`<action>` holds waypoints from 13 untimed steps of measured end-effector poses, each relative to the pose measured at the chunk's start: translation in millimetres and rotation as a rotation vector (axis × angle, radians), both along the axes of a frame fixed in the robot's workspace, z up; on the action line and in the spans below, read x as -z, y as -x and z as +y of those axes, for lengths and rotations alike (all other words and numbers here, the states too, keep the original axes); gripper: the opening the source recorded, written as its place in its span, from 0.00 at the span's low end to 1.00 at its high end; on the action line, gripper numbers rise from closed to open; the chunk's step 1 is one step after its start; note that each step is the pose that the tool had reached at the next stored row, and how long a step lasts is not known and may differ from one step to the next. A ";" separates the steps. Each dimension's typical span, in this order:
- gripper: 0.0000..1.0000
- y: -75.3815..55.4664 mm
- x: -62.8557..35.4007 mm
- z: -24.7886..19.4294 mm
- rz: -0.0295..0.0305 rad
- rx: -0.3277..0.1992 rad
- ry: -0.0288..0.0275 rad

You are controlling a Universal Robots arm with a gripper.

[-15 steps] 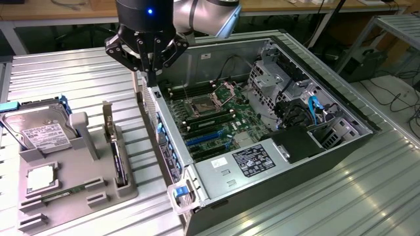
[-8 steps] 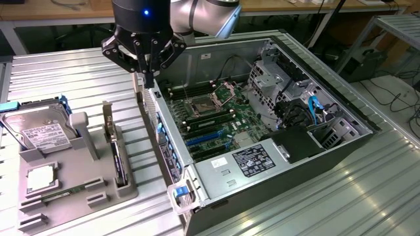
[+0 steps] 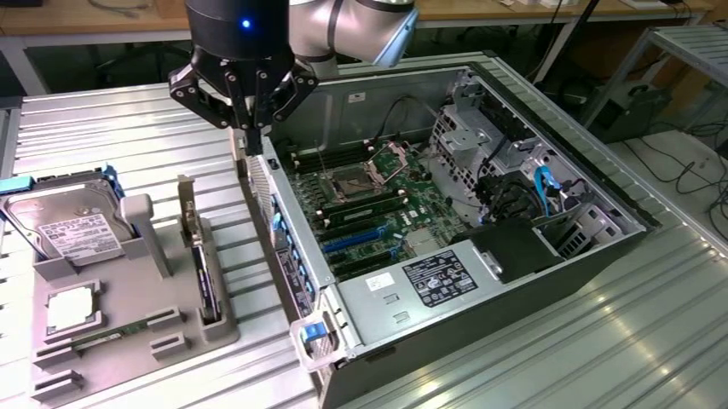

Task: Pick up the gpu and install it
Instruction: 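Reach for the gpu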

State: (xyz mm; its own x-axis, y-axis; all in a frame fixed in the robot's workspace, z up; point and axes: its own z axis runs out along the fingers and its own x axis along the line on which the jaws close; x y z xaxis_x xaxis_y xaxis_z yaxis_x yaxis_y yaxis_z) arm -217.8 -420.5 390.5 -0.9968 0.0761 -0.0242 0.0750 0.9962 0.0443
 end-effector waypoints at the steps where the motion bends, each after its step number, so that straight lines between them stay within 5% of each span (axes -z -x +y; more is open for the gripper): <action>1: 0.11 0.8 0.1 -0.4 -0.0001 0.000 -0.0001; 13: 0.11 13.5 0.1 -5.7 -0.0001 0.000 0.0000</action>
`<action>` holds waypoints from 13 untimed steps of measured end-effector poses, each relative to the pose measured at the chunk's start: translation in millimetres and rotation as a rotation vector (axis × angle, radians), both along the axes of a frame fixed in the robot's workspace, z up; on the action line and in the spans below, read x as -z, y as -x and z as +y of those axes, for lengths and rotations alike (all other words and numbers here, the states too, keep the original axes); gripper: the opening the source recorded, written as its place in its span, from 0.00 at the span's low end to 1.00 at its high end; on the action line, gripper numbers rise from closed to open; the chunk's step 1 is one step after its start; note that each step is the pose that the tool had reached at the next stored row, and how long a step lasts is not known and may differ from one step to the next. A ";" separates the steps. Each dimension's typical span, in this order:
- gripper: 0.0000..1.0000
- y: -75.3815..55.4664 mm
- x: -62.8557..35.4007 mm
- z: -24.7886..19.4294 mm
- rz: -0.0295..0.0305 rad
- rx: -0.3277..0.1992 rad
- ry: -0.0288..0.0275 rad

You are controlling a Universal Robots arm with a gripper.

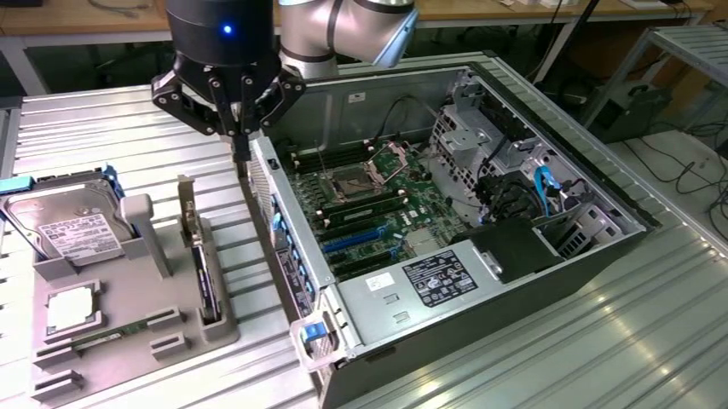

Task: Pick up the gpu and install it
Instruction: 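Reach for the gpu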

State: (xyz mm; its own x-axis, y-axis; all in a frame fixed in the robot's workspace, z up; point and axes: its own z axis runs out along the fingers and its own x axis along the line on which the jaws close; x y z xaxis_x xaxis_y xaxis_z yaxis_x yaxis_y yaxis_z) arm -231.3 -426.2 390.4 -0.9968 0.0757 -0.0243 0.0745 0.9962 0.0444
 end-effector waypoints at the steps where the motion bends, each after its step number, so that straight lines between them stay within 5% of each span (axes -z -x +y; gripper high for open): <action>1: 0.11 0.9 0.0 -0.4 0.0001 0.000 0.0001; 13: 0.11 11.7 0.1 -4.9 0.0001 0.000 0.0000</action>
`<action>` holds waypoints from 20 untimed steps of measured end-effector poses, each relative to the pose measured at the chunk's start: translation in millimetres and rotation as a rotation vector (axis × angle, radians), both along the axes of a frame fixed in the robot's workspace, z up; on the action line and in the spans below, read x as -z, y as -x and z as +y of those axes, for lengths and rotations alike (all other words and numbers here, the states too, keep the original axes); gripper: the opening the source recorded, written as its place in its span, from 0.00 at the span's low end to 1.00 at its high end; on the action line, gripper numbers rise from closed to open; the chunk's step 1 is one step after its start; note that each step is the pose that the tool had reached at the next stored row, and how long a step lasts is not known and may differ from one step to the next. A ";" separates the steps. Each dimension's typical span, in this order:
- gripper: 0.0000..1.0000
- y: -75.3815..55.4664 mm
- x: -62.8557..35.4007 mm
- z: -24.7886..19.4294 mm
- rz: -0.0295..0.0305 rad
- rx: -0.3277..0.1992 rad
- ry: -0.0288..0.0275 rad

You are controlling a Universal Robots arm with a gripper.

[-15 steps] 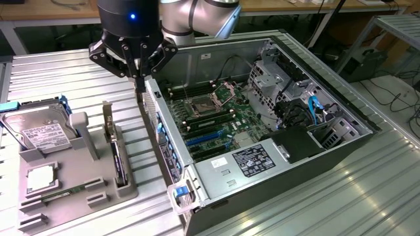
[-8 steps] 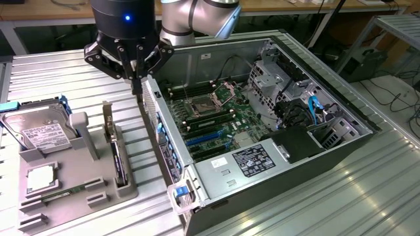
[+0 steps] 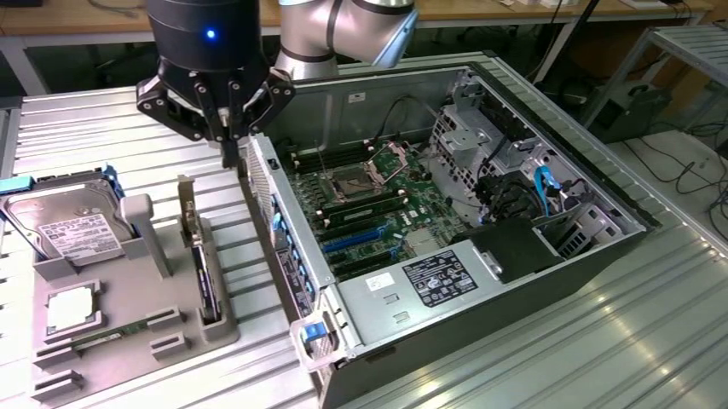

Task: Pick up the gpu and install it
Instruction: 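Reach for the gpu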

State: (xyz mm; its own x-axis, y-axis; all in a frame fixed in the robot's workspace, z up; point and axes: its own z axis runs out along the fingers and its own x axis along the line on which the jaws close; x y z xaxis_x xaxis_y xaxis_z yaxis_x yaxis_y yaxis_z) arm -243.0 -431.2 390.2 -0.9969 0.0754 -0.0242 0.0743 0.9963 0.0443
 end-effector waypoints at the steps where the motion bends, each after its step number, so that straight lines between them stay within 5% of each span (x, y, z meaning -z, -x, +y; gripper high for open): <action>1: 0.11 0.9 0.1 -0.3 -0.0001 0.000 0.0000; 20: 0.11 17.4 0.8 -7.2 0.0000 0.000 0.0000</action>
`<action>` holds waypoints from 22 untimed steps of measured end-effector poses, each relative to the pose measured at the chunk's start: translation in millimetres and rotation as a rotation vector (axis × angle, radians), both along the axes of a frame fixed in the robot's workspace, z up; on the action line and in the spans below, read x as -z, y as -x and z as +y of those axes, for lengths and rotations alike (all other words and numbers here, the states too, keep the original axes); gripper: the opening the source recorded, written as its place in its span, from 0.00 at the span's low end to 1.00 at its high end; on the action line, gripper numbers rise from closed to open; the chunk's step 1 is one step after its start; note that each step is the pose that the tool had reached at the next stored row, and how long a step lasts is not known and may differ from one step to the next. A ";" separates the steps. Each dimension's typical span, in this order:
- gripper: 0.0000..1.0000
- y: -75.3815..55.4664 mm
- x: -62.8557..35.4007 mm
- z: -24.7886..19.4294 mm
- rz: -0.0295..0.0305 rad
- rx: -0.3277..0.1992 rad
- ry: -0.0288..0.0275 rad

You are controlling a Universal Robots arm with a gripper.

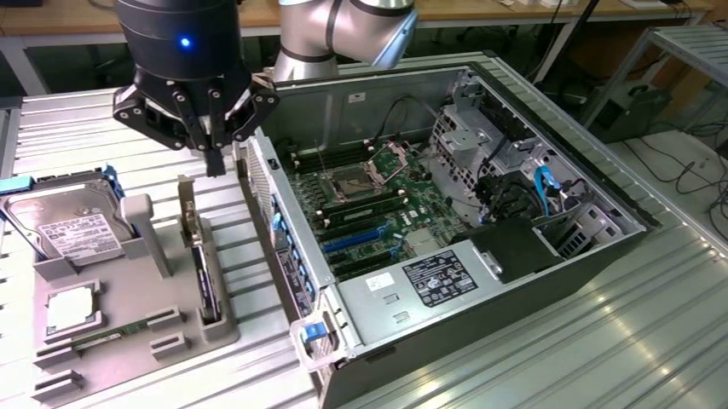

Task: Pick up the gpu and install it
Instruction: 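Reach for the gpu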

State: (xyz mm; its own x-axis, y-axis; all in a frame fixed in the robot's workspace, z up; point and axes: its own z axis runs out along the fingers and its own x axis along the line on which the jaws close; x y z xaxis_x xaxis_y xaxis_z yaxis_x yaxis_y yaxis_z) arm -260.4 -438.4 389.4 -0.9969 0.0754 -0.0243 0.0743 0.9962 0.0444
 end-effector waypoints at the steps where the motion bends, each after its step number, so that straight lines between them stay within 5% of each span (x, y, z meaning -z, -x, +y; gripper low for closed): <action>1: 0.11 1.9 0.0 -0.5 0.0000 0.000 0.0000; 10: 0.11 23.9 0.6 -6.7 0.0000 0.000 0.0000; 22: 0.11 39.2 1.6 -6.9 0.0001 -0.054 0.0000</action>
